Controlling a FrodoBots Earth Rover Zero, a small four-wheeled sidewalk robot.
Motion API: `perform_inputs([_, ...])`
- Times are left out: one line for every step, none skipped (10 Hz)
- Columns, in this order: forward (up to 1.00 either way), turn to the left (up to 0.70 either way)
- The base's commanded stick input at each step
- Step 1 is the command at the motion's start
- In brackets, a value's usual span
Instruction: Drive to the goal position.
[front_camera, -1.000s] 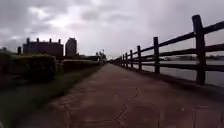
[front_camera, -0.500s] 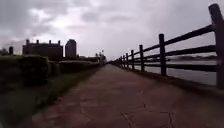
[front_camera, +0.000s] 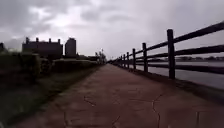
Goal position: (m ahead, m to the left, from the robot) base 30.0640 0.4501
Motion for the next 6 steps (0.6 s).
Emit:
perform_inputs([1.0,0.0])
perform_inputs([1.0,-0.3])
perform_inputs([1.0,-0.39])
perform_inputs([1.0,-0.26])
perform_inputs([1.0,-0.05])
perform_inputs([1.0,0.0])
